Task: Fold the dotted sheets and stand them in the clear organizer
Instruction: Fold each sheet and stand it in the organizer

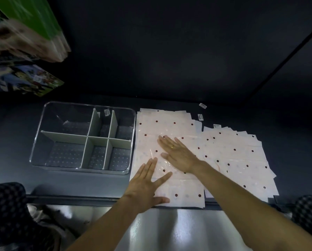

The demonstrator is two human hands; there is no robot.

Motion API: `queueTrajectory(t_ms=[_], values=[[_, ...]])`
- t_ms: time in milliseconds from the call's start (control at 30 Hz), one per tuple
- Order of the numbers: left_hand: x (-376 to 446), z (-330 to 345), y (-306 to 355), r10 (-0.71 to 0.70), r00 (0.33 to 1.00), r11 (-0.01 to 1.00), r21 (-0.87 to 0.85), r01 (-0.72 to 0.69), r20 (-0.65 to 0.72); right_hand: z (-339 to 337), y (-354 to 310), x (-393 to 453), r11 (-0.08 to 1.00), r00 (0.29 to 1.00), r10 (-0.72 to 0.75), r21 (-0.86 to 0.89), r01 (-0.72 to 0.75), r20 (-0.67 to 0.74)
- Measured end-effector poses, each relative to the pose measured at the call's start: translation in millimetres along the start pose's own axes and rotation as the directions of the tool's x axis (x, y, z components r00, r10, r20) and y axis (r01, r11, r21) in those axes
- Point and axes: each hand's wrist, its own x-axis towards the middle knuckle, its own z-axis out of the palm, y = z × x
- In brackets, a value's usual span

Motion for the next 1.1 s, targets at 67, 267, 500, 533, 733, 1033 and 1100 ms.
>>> queueTrajectory(t_ms=[67,267,500,533,733,1033,1100], values=[[-1,2,-3,0.011,1.000,0.999,-0.045,-0.012,-0.029,-7,5,-4,0.997,0.994,0.006,0.075,0.002,-0.105],[-1,6,-8,-0.007,0.996,0.991,-0.134,-0.006,-0.091,8,2,-65,0.991,0.951,-0.136,-0.056,0.126,-0.279],[1,-5,-9,-0.076,0.994,0.952,-0.304,0.050,-0.074,11,0,-64,0.991,0.979,-0.025,-0.133,-0.002,-0.201],[1,-8,-10,-0.093,0.993,0.939,-0.338,0.064,-0.072,6,-3,-64,0.994,0.984,-0.010,-0.112,-0.010,-0.180],[-8,-41,-10,-0.171,0.970,0.832,-0.553,0.048,-0.173,-38,-21,-67,0.997,0.960,-0.040,-0.077,0.020,-0.278],[-40,-110,-30,-0.435,0.802,0.700,-0.714,0.016,-0.409,-120,-84,-59,0.938,0.938,0.178,0.339,-0.071,-0.297],[-55,-116,-48,-0.427,0.780,0.743,-0.669,0.015,-0.458,-129,-105,-42,0.959,0.948,0.150,0.274,-0.071,-0.280]])
